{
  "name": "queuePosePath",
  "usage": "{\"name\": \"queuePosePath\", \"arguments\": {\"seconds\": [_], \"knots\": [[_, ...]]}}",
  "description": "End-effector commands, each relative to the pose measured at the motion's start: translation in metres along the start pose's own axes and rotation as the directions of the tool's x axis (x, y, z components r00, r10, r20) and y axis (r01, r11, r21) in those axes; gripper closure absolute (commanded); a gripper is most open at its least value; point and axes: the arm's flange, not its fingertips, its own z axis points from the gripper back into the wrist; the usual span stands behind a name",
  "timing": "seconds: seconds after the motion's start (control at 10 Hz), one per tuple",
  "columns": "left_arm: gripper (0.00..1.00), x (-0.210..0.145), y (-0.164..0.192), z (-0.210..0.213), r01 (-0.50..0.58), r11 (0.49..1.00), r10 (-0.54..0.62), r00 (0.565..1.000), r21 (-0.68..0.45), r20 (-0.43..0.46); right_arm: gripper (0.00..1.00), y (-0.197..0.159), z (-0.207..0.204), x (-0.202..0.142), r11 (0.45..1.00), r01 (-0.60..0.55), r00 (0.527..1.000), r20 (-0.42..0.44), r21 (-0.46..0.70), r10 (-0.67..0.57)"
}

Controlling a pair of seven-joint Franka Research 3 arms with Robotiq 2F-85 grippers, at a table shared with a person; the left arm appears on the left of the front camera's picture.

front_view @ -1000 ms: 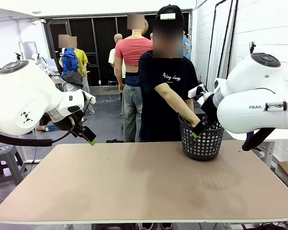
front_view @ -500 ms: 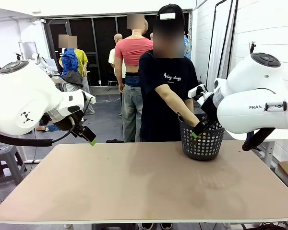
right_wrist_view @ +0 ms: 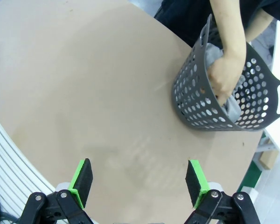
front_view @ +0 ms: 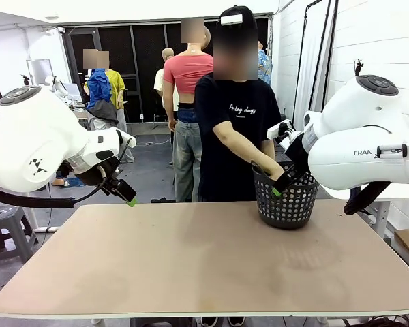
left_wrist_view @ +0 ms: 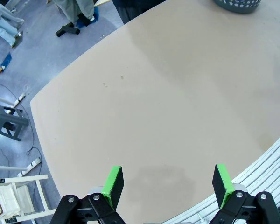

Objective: Fold the training pants.
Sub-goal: Grab both ends of the Training pants handed by a person.

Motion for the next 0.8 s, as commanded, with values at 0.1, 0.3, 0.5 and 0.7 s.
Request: {"name": "queuePosePath", "arguments": {"seconds": [0.1, 0.3, 0.5, 0.7], "knots": [[0.00, 0.0000, 0.0007, -0.0017, 0.012, 1.000, -0.012, 1.000, -0.002, 0.005, 0.00, -0.0007, -0.0003, 0.0007, 1.000, 0.003, 1.000, 0.006, -0.007, -0.003], [0.00, 0.0000, 0.0007, -0.0017, 0.012, 1.000, -0.012, 1.000, -0.002, 0.005, 0.00, -0.0007, -0.0003, 0.0007, 1.000, 0.003, 1.000, 0.006, -0.007, -0.003], [0.00, 0.0000, 0.0007, -0.0017, 0.012, 1.000, -0.012, 1.000, -0.002, 0.005, 0.00, -0.0007, -0.0003, 0.0007, 1.000, 0.003, 1.000, 0.006, -0.007, -0.003], [0.00, 0.0000, 0.0007, -0.0017, 0.012, 1.000, -0.012, 1.000, -0.002, 0.005, 0.00, -0.0007, -0.0003, 0.0007, 1.000, 0.003, 1.000, 0.006, -0.007, -0.003]]}}
